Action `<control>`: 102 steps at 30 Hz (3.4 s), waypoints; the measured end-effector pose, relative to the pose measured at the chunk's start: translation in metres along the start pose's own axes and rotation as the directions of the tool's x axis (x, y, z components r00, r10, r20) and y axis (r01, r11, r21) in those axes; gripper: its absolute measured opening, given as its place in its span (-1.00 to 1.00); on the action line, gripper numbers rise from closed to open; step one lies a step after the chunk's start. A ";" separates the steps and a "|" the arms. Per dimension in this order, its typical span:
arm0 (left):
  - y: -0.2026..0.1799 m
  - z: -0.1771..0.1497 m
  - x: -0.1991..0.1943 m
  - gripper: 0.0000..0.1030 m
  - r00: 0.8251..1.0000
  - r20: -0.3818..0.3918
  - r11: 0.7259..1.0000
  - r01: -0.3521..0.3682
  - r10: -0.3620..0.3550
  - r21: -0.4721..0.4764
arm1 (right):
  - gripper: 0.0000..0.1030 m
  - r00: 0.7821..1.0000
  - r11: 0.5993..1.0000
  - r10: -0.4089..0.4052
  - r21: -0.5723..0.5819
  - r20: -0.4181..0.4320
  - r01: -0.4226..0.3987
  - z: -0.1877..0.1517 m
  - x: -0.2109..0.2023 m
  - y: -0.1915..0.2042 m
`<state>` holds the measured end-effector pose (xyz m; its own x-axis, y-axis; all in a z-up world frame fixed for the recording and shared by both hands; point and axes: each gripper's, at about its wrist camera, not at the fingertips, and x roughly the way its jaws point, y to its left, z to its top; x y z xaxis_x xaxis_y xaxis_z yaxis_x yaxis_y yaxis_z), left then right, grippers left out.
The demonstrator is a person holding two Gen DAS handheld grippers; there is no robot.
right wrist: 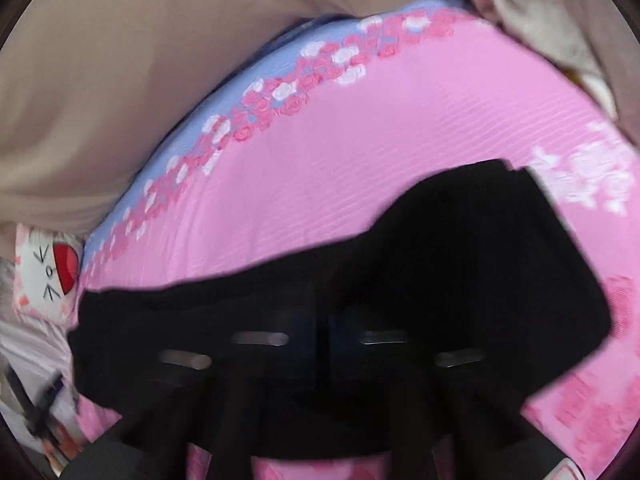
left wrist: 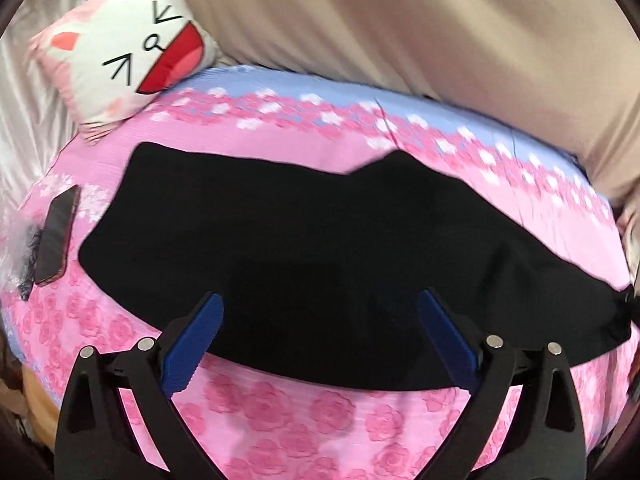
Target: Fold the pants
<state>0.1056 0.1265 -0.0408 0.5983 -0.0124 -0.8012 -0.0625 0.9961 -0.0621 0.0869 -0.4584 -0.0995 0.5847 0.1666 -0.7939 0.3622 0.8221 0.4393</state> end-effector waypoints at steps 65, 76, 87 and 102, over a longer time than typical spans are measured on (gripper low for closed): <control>0.229 -0.002 0.048 -0.76 0.996 0.016 0.901 -0.077 0.093 -0.427 | 0.25 0.967 0.996 0.017 -0.093 0.252 0.006 -0.134 -0.026 0.087; 0.235 0.002 0.061 0.09 0.901 -0.080 0.843 -0.429 0.427 -0.324 | 0.35 0.951 0.995 -0.068 -0.046 0.300 0.086 -0.129 -0.045 0.055; 0.086 0.002 -0.024 0.90 0.916 0.202 0.936 -0.329 0.348 -0.123 | 0.52 0.882 0.953 -0.303 0.118 0.362 0.279 -0.055 -0.095 -0.082; -0.116 -0.040 0.023 0.90 0.968 0.146 0.932 -0.239 0.205 0.272 | -0.17 0.914 0.964 -0.263 0.042 0.311 0.263 -0.022 -0.080 -0.117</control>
<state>0.0945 0.0070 -0.0754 0.6824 0.2053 -0.7015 0.0163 0.9552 0.2954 -0.0175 -0.5558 -0.0968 0.6646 -0.2327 -0.7100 0.5334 0.8132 0.2328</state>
